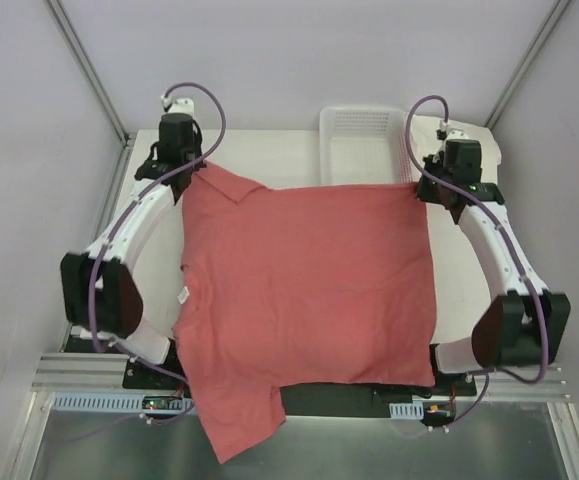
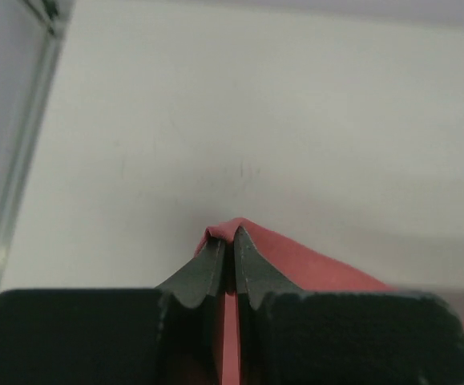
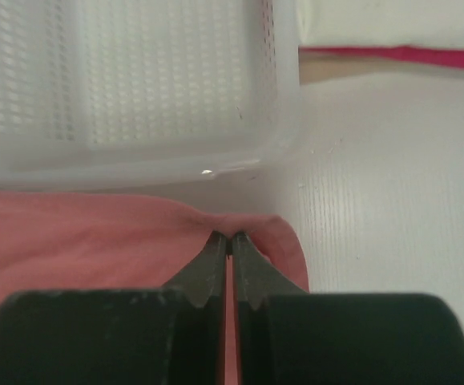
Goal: Fold and stack the t-shirts
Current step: Flatten out the tshirt, then fold the flattened tshirt in 1/3 of the way
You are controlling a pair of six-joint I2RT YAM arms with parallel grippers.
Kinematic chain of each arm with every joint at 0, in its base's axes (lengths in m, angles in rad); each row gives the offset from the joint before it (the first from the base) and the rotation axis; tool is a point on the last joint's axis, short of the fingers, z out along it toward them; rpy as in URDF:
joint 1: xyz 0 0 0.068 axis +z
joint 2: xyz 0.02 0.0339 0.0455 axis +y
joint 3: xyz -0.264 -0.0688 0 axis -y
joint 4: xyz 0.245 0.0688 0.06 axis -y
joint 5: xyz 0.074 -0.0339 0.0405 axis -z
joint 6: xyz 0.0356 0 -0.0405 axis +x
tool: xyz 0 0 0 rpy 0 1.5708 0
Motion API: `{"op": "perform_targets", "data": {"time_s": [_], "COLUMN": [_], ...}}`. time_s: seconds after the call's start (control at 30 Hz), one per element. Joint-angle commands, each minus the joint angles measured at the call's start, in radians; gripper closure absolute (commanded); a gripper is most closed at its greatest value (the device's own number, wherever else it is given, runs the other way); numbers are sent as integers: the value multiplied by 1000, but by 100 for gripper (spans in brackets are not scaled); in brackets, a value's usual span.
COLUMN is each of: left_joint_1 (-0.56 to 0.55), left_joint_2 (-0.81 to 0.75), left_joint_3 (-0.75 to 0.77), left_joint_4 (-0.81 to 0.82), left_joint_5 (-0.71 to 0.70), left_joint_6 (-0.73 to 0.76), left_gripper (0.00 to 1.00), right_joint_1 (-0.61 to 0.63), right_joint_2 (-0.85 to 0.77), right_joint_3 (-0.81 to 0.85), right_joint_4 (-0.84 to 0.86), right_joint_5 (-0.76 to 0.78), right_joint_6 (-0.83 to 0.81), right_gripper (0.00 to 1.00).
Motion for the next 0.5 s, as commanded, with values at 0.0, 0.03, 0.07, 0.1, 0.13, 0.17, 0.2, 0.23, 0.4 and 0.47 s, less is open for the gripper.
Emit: {"op": "perform_targets", "data": {"time_s": [0.0,0.03,0.07,0.1,0.13,0.17,0.2,0.23,0.4,0.47], "left_joint_1": [66,67,67,65,67,68,67,68,70,68], "left_joint_2": [104,123,140,166,175,183,191,192,134,102], "left_joint_3": [-31,-37,-40,-45,-51,-53,-56,-63,-112,-155], "left_joint_4": [90,93,98,107,119,119,127,131,131,128], "left_joint_5": [215,251,272,286,301,309,312,312,320,293], "left_joint_6": [-125,-140,-141,-144,-157,-162,-168,-177,-206,-226], "left_gripper": [100,100,100,100,100,100,100,100,100,100], "right_joint_1": [-12,-14,-15,-15,-15,-15,-15,-15,-17,-15], "right_joint_2": [117,138,151,166,171,171,166,163,142,125], "right_joint_3": [12,10,8,7,1,-2,-7,-8,-22,-36], "right_joint_4": [121,126,131,135,135,141,148,146,111,89], "right_joint_5": [-2,-17,-17,-19,-21,-22,-25,-25,-40,-33], "right_joint_6": [-15,-18,-22,-24,-28,-36,-38,-39,-74,-74], "right_gripper": [99,99,99,99,99,99,99,100,99,99]}}
